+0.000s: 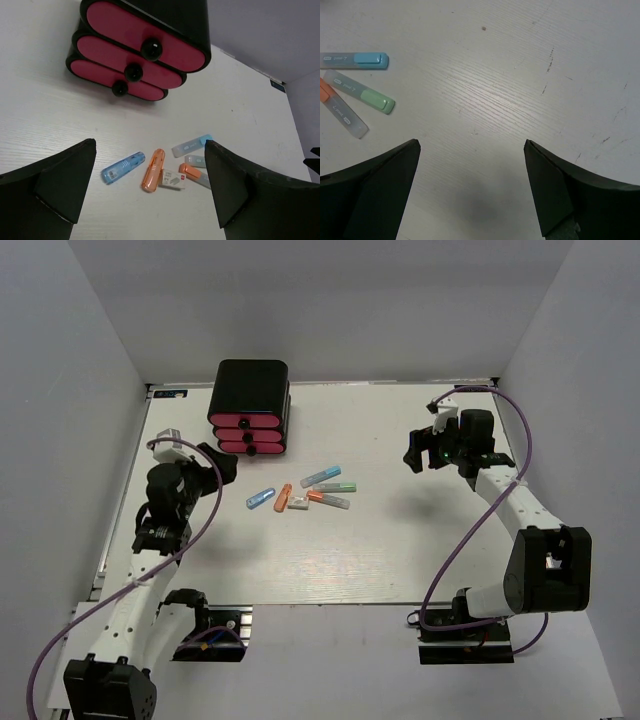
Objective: Sort the stationery into containers
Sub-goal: Open the drawer in the storage box.
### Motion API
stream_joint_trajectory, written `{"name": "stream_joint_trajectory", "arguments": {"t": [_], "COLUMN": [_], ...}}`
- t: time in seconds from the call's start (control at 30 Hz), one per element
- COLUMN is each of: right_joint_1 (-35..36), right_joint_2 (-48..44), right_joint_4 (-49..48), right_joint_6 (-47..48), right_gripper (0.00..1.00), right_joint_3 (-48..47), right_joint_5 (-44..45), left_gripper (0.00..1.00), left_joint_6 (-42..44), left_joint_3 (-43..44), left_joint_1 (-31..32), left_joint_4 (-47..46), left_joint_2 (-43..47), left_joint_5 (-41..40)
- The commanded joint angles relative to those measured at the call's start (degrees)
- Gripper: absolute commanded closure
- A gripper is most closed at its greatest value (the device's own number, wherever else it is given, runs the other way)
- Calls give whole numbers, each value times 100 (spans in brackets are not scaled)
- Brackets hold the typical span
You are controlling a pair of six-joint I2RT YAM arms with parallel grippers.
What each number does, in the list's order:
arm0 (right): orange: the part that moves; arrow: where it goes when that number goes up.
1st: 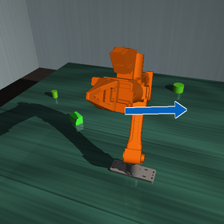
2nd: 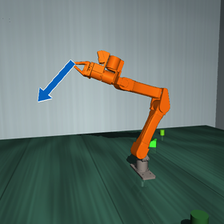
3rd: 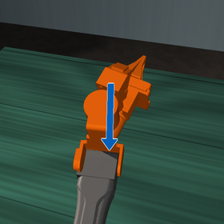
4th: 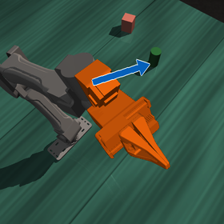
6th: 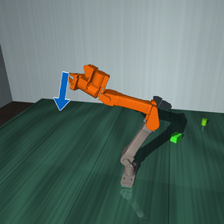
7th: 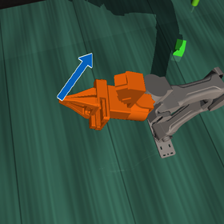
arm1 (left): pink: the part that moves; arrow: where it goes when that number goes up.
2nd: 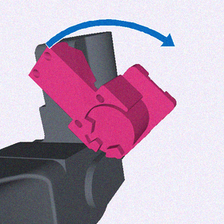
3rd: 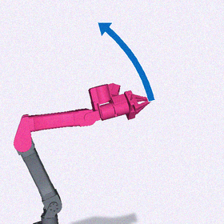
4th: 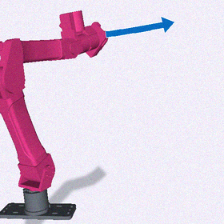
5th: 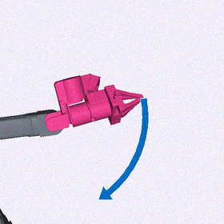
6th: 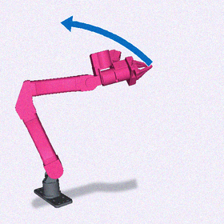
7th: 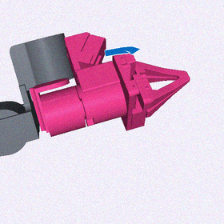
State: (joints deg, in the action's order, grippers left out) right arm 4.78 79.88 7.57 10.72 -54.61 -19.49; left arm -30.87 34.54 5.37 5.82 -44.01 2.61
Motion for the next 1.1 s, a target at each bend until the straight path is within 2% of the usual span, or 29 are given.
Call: {"name": "stream_joint_trajectory", "arguments": {"t": [0.0,0.13,0.2,0.3,0.33,0.37,0.4,0.47,0.5,0.53,0.6,0.7,0.8,0.93,1.07], "right_joint_1": [-12,-38,-47,-47,-56,-47,-21,-29,-12,-12,-21,-20,-29,-20,-29], "right_joint_2": [-139,-306,-262,-236,-244,-244,-262,-218,-201,-183,-218,-297,-367,-350,-350], "right_joint_4": [-211,-344,-118,-10,-10,-45,-63,-46,-28,-45,-71,-308,-432,-528,-564], "right_joint_6": [-71,289,649,773,808,844,835,818,826,835,800,730,686,659,633], "right_gripper": [10,10,10,10,10,10,10,10,16,18,20,20,20,20,20], "right_joint_3": [19,161,56,-59,-85,-50,-24,3,3,3,55,240,363,390,346], "right_joint_5": [76,-133,-624,-1126,-1180,-1311,-1295,-1303,-1347,-1365,-1444,-1444,-1435,-1435,-1426], "left_gripper": [0,0,0,4,7,13,30,55,70,73,71,50,38,32,32], "left_joint_6": [-244,-244,-244,-173,-173,-104,-103,-51,-50,-50,19,142,309,442,608], "left_joint_3": [-237,-299,-221,-1,0,78,140,272,333,403,623,1027,1693,2363,2811], "left_joint_1": [-18,35,35,35,35,35,35,35,35,35,35,35,35,35,35], "left_joint_4": [-63,-476,-635,-758,-758,-941,-1021,-1136,-1206,-1207,-1355,-1409,-1409,-1199,-900], "left_joint_2": [-142,-555,-994,-1486,-1566,-1636,-1715,-1988,-2093,-2207,-2576,-3128,-3709,-4308,-4660], "left_joint_5": [370,687,897,1004,1074,1075,1162,1163,1215,1215,1268,1321,1259,1207,935]}}
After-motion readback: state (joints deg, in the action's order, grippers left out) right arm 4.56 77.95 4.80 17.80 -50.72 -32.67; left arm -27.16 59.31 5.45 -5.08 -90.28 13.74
